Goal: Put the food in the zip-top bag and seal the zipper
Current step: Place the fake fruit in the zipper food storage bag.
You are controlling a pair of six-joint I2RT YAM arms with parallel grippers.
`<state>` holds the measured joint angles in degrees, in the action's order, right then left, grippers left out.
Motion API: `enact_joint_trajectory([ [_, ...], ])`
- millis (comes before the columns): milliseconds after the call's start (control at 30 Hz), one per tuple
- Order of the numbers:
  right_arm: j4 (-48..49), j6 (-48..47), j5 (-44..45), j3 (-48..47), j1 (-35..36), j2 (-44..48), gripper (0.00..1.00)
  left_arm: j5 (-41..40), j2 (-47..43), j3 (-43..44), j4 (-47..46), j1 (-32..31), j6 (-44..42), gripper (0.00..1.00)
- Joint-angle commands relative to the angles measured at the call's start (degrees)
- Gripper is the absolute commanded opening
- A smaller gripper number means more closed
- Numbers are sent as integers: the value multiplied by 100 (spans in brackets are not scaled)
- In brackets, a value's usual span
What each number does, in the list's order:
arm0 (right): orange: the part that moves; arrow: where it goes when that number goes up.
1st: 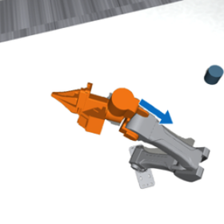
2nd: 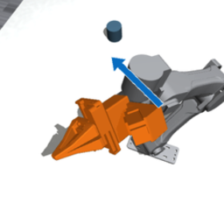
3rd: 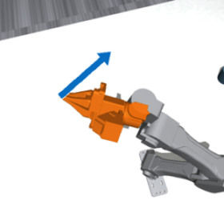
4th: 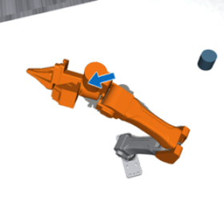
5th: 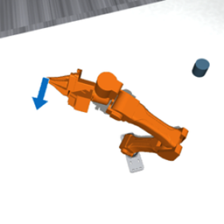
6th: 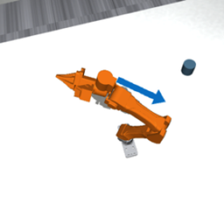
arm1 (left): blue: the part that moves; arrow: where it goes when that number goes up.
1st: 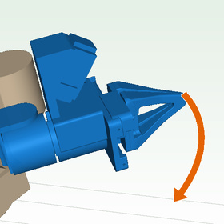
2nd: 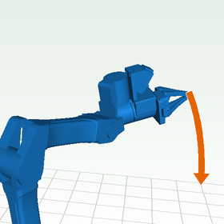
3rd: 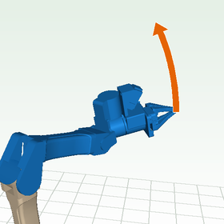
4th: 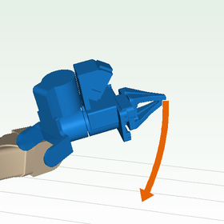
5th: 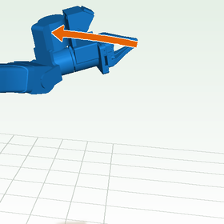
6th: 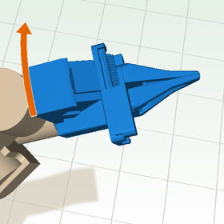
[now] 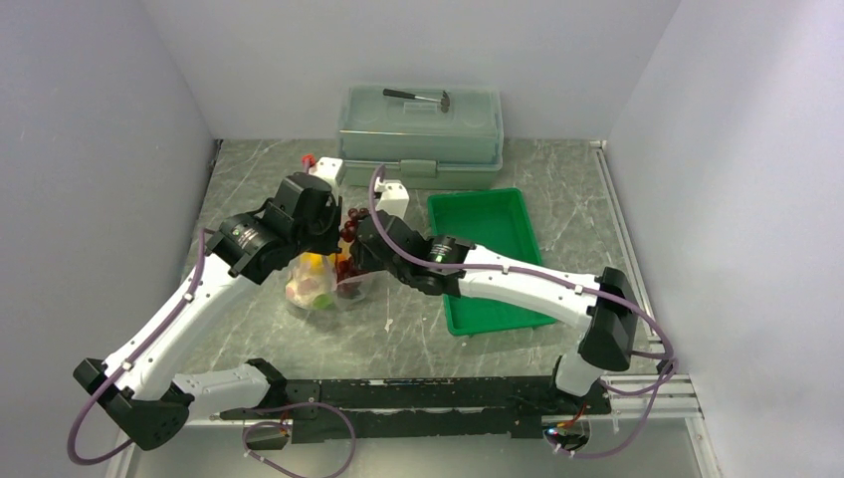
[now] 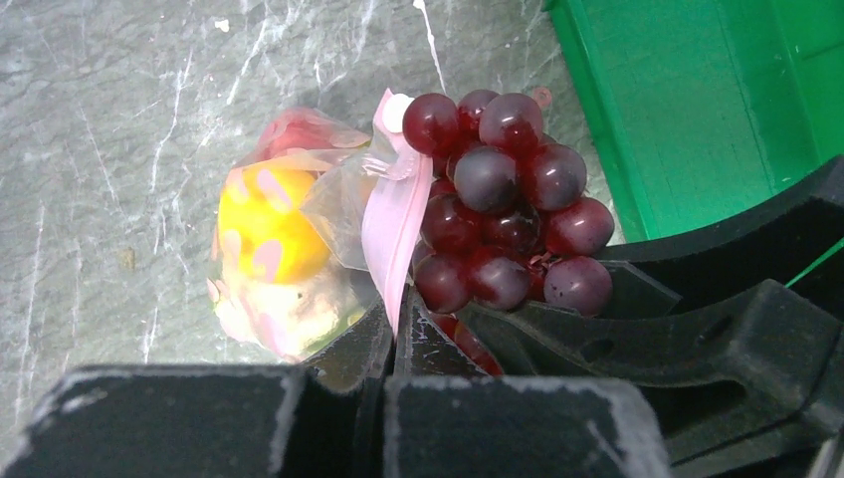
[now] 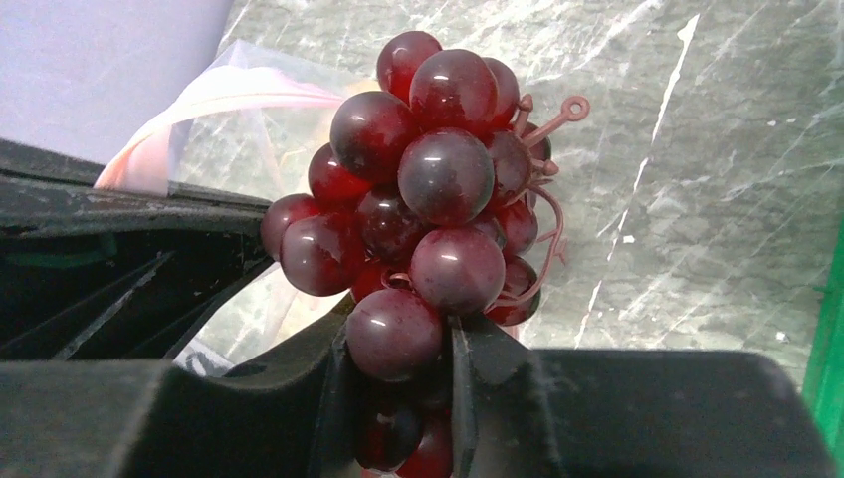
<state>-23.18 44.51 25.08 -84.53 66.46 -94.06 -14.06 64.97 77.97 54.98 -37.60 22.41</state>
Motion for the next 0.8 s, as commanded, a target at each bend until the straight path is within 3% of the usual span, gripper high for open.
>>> enact_joint_trajectory([
  [0,199,-172,54,-133,187,344,21,-30,-139,-59,-436,-25,175,0],
  [67,395,-232,82,-26,274,442,8,-39,-106,-58,-424,-20,176,0],
  [167,829,-433,336,346,498,639,0,-78,-49,-28,-370,-22,184,0],
  [467,1523,-812,536,1012,835,836,0,-156,-22,63,-298,-26,227,0],
  [767,673,-891,696,81,833,218,1,-41,-44,94,-293,-28,246,0],
])
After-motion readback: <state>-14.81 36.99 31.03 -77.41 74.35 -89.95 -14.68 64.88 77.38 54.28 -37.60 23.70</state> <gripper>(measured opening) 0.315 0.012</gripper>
